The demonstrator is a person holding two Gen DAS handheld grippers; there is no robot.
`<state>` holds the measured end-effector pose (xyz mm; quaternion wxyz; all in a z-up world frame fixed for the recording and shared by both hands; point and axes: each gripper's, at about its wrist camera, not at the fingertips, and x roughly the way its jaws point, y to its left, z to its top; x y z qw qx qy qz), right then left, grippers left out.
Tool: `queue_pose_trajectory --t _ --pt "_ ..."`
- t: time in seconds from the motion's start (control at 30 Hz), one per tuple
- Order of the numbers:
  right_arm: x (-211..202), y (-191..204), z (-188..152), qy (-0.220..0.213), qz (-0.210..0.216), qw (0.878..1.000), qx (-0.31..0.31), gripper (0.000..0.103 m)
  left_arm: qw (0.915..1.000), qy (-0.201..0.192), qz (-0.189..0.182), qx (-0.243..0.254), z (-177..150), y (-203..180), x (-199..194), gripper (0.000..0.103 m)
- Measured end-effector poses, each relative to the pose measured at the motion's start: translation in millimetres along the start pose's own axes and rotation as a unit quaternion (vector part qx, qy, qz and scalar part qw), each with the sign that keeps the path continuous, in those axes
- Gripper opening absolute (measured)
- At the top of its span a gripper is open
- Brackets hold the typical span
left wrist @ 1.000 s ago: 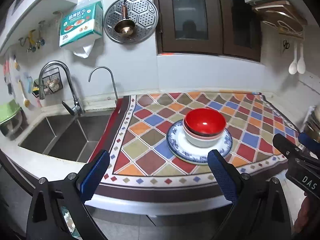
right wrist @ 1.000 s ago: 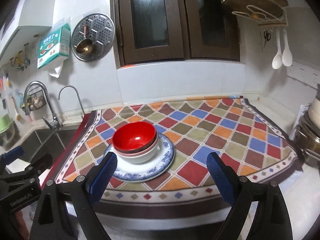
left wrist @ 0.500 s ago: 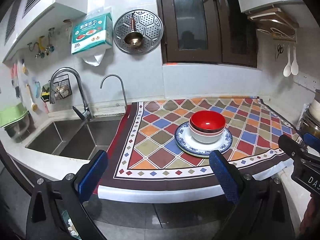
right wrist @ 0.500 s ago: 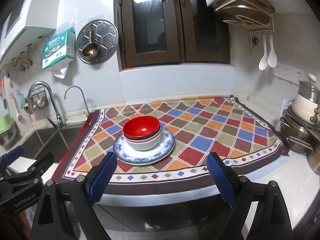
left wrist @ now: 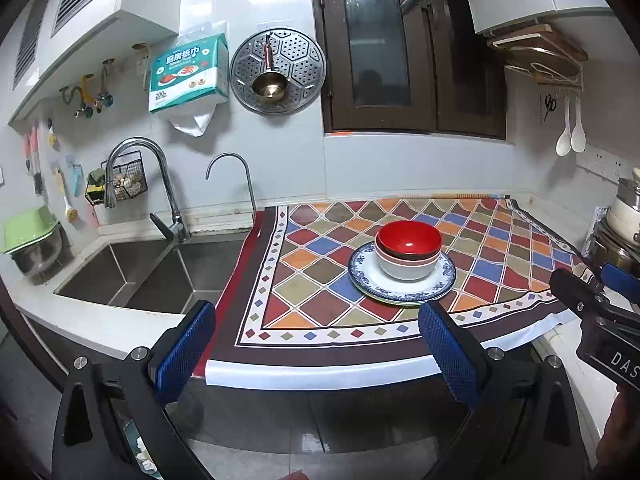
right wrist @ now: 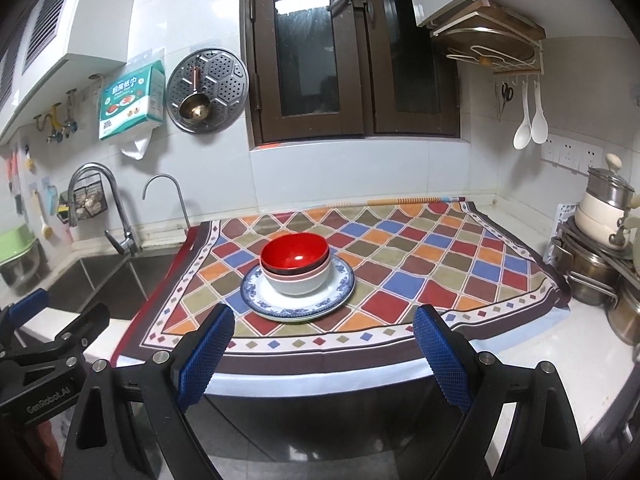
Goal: Organize plates and bowls
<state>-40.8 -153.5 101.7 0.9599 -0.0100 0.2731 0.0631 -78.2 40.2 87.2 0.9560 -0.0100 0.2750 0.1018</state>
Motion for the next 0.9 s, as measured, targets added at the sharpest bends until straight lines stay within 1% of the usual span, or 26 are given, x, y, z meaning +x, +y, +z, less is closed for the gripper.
queue_pose_trajectory --t 0.5,0.9 --pt "-19.0 1.5 -7.0 -0.004 0.003 1.0 -0.005 0.092 1.0 -0.002 -0.004 0.0 -5.8 -1.4 -16.1 0.103" --pt "-25.5 0.0 -7.7 -0.009 0.003 1.0 -0.008 0.092 1.0 -0.005 0.0 -0.002 -7.1 -0.8 -23.0 0.103"
